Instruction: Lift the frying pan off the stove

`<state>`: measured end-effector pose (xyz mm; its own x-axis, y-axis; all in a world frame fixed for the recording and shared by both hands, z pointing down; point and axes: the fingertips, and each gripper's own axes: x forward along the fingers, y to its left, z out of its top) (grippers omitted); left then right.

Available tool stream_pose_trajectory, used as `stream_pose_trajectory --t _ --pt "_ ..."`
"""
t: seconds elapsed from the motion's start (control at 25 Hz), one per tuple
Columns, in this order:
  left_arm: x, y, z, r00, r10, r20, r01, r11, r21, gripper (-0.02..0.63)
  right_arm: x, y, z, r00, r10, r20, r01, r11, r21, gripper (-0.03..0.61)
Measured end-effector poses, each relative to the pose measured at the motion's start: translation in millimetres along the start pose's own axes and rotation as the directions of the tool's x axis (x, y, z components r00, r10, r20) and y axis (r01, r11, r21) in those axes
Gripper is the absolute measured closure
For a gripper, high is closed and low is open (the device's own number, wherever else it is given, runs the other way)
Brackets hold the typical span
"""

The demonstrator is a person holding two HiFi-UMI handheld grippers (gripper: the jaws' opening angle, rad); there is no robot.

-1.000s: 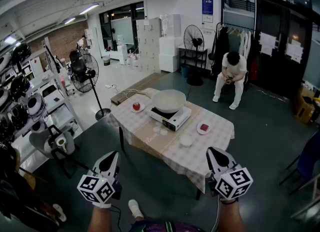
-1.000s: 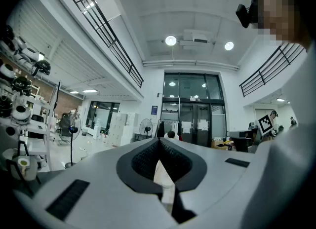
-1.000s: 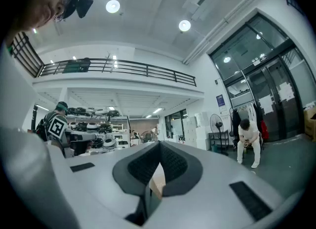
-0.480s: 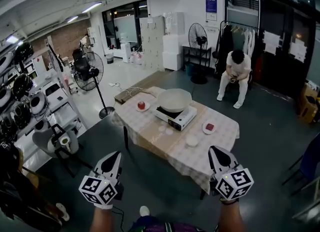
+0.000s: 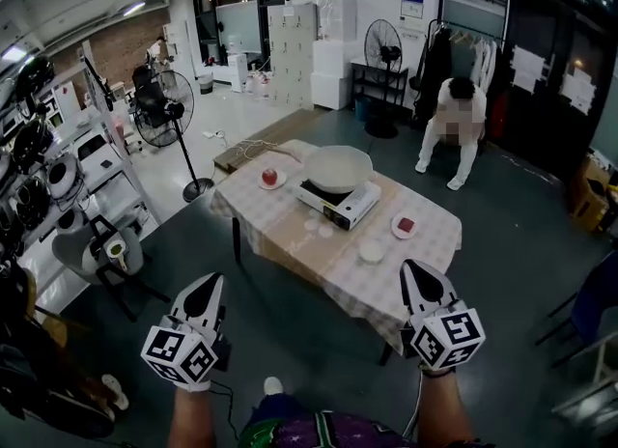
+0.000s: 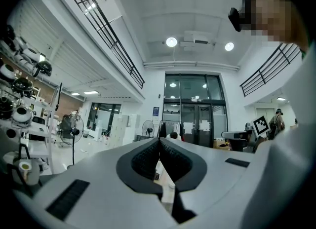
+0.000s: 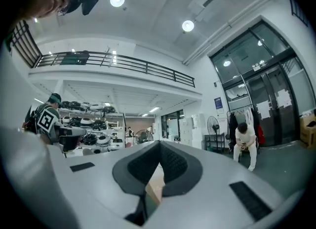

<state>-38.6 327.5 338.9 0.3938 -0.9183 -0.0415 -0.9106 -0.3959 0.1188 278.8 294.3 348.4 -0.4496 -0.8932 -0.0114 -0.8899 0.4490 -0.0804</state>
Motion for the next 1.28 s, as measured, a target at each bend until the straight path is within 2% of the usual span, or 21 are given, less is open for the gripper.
stream_pose_trajectory --t 0.12,0.44,0.6,0.72,0.84,0.92,1.04,1.28 --pt "4.6 11.8 0.5 1.0 0.016 0.008 -0.016 1.0 0.015 0.591 11.0 5.4 -2.1 1.0 0.006 -0.012 -0.006 1.0 0.006 0.572" --pt "29.3 45.7 -5.0 1.0 -0.003 -0.007 0.003 1.0 0.022 0.591 57.3 13.8 -7.5 1.0 -0.01 -0.024 0.01 1.0 -0.007 0.571" --pt "43.5 83.3 -9.7 0.999 -0.024 -0.035 0.024 1.0 -0.003 0.591 88.8 27.9 -9.5 0.999 -0.023 -0.028 0.023 1.0 0.014 0.571" --pt "54.1 122.4 -6.3 0.999 -0.034 -0.023 0.033 0.999 -0.027 0.591 124.4 42.4 -7.1 0.999 -0.023 -0.031 0.024 1.0 0.016 0.571" --pt "65.9 155.9 4.7 0.994 -0.106 -0.007 0.106 0.993 -0.042 0.591 166.7 62.0 0.0 0.999 -0.022 -0.043 0.021 1.0 -0.017 0.571" --pt "76.1 174.7 8.8 0.988 -0.154 -0.017 0.154 0.988 -0.019 0.591 193.2 72.2 4.7 0.999 -0.028 -0.04 0.027 0.999 -0.028 0.571" --pt "92.0 205.0 15.8 0.983 -0.176 -0.048 0.177 0.984 0.007 0.591 231.2 84.0 8.9 0.998 -0.041 -0.042 0.04 0.999 -0.022 0.571" --pt "125.9 256.0 17.0 0.97 -0.24 -0.047 0.233 0.964 -0.13 0.591 291.1 98.6 4.9 0.996 -0.041 -0.075 0.041 0.999 -0.006 0.571"
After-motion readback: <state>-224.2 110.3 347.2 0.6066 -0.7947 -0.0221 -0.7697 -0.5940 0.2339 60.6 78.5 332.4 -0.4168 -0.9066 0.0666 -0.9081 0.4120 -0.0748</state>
